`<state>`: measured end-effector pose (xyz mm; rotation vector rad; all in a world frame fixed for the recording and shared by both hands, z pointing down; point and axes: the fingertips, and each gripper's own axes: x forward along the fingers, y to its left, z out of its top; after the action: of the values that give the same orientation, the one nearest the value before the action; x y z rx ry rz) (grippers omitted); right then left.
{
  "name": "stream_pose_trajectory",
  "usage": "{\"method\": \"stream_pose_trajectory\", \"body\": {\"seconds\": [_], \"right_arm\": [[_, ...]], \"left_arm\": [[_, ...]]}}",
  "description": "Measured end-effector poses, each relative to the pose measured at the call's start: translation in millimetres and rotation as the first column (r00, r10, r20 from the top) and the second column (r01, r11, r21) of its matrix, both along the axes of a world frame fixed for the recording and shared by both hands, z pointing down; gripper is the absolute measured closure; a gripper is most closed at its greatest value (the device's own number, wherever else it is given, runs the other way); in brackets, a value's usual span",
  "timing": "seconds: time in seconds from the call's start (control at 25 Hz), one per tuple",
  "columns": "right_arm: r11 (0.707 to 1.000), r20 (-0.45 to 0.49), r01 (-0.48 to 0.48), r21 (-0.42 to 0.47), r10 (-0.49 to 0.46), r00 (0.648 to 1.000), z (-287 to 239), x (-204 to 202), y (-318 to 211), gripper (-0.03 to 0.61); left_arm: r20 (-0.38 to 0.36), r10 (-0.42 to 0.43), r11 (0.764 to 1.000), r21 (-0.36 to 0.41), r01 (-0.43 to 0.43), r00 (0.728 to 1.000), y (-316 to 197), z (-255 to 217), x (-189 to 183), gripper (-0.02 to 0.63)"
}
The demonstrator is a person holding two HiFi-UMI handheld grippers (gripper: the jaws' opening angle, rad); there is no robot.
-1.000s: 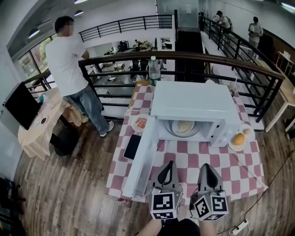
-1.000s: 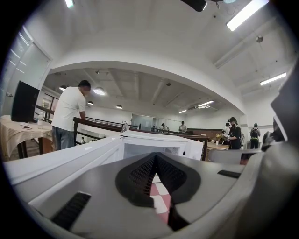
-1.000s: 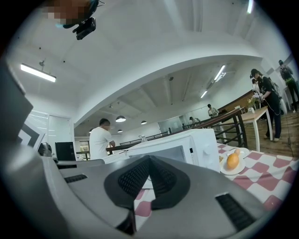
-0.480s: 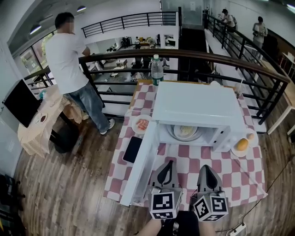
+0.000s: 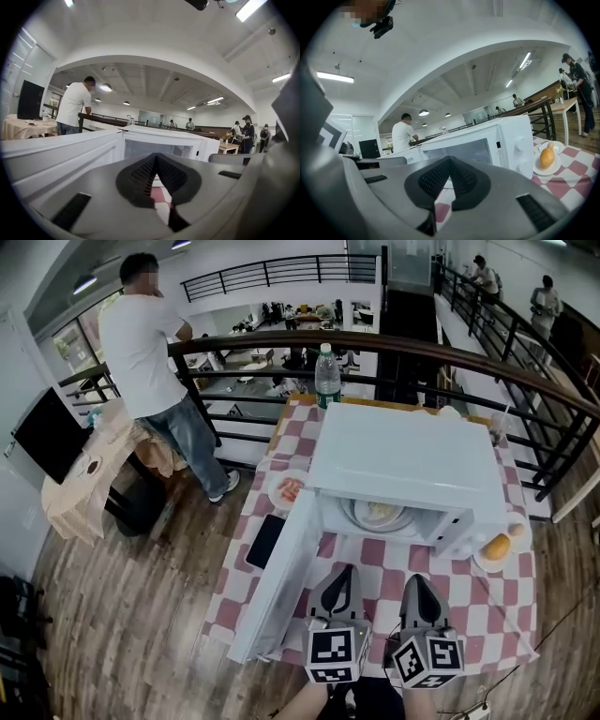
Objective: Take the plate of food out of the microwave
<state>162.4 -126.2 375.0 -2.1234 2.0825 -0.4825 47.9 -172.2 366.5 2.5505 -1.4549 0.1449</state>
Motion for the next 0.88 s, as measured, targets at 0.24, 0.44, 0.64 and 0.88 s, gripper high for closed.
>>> {"method": "stream_pose_trajectory", "body": {"seconds": [0.24,0.44,0.64,0.88], "right_arm": [[0.999,0.002,0.037,-0.011,-0.037,0.999,3,15,-18,0.588],[0.998,0.015,0.055,-0.024,-0.054,0.998,8,30,-30,0.588],[0.997,0.034,0.072,-0.036,-0.071,0.997,16,42,-40,0.588],[0.994,0.058,0.088,-0.062,-0.084,0.995,30,54,-49,0.588]], "left_arm": [[0.002,-0.029,1.000,-0.008,0.029,1.000,-15,3,15,0.605],[0.021,-0.050,0.998,-0.024,0.051,0.999,-25,9,27,0.606],[0.025,-0.065,0.997,-0.044,0.066,0.998,-34,19,38,0.606],[0.038,-0.083,0.994,-0.062,0.085,0.996,-43,30,50,0.606]]}}
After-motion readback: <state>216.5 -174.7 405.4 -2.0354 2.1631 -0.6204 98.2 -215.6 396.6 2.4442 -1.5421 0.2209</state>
